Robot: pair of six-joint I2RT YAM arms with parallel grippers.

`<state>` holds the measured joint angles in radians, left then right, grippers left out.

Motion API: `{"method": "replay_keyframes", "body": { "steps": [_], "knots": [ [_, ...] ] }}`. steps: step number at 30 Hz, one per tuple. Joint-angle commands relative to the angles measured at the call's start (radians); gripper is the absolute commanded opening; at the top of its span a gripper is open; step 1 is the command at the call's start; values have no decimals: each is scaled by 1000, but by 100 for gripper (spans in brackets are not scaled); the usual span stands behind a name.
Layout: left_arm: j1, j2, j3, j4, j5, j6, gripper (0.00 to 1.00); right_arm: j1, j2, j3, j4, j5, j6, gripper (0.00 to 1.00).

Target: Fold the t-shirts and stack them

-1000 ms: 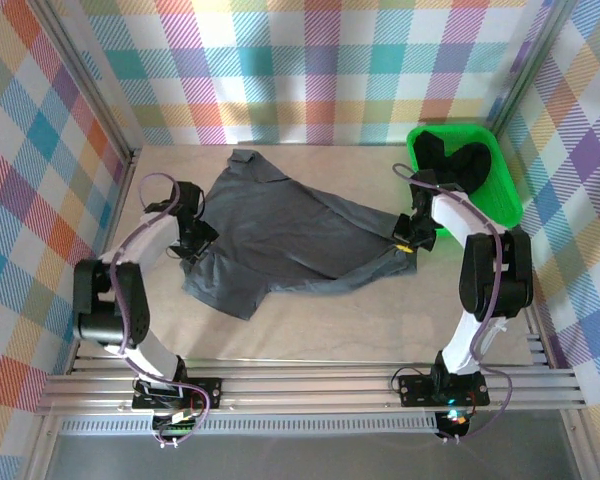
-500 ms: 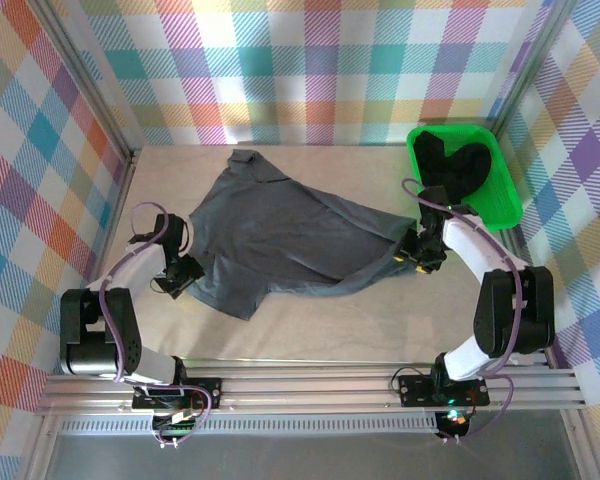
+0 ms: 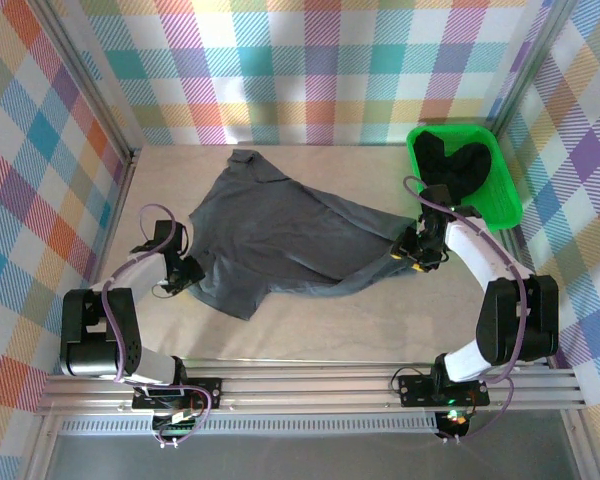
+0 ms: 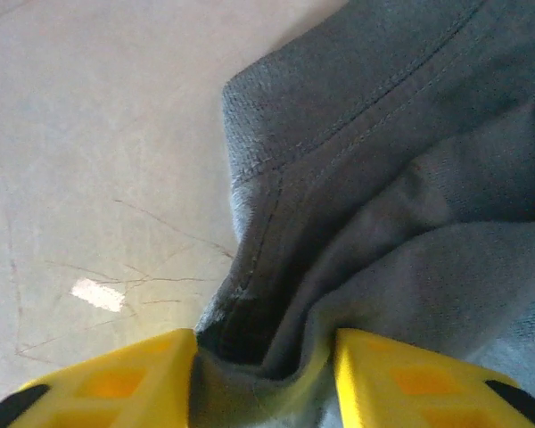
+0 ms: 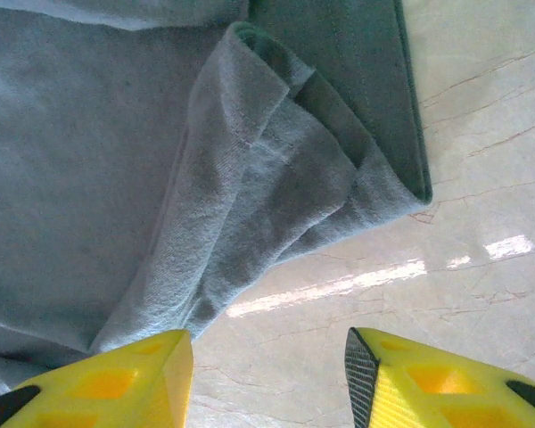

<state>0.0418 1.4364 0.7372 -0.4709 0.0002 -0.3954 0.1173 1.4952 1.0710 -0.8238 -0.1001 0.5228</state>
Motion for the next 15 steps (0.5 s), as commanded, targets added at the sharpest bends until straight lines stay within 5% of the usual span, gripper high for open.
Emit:
{"method": "replay_keyframes", "body": {
  "steps": [1,10,15],
  "knots": [
    [8,-54,-19,23,40,-8,41,4,7,6,-11,-23,-5,49],
    [-58,-192,-30,-99,30,-161,34,5,40,21,7,-27,-3,48],
    [-69,-135,-23,-115,54,-163,29,5,62,36,16,-33,-4,48]
  ]
}}
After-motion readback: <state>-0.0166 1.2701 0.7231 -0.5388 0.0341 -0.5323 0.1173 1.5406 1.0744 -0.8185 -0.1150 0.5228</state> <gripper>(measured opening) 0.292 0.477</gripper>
